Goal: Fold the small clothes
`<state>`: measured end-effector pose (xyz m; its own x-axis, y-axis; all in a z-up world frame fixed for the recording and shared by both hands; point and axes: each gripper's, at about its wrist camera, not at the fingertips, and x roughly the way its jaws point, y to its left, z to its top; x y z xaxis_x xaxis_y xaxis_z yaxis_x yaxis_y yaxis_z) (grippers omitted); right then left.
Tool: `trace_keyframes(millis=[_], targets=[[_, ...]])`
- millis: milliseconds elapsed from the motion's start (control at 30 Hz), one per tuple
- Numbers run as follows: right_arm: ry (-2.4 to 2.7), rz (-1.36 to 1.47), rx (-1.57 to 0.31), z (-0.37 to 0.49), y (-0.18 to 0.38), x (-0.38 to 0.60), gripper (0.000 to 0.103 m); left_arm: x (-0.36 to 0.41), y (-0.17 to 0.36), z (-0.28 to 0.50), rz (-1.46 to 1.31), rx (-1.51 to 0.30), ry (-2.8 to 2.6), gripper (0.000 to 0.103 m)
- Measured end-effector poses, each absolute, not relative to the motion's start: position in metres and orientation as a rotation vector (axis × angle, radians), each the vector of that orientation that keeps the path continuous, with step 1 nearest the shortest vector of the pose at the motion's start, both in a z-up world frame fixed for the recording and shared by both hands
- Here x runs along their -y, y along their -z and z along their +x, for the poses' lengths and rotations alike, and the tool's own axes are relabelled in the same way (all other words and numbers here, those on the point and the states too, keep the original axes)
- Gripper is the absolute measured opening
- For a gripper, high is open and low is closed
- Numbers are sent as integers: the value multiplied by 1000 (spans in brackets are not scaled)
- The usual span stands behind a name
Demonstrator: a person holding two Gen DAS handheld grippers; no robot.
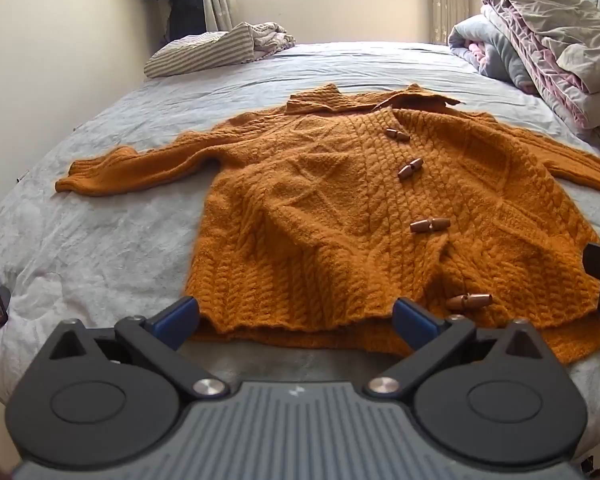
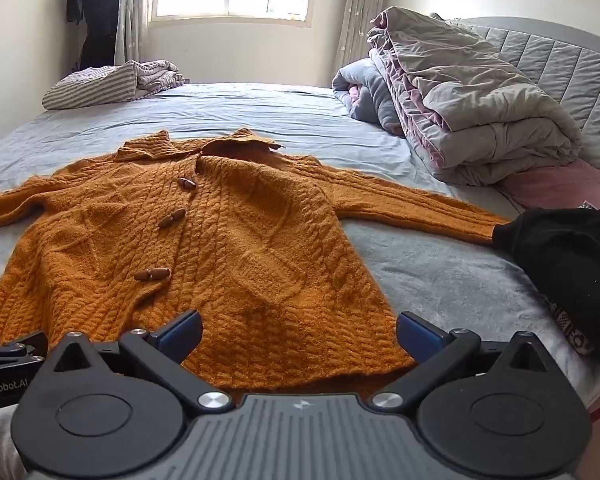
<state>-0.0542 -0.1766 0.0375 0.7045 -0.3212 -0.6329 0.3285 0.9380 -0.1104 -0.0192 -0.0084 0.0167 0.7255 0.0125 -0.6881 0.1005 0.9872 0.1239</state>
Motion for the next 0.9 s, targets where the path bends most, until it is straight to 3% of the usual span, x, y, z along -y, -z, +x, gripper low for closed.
trace_keyframes(millis=[900], targets=[[373, -1, -710, -63, -42, 172, 103, 7, -31, -43, 115, -753, 86, 102]])
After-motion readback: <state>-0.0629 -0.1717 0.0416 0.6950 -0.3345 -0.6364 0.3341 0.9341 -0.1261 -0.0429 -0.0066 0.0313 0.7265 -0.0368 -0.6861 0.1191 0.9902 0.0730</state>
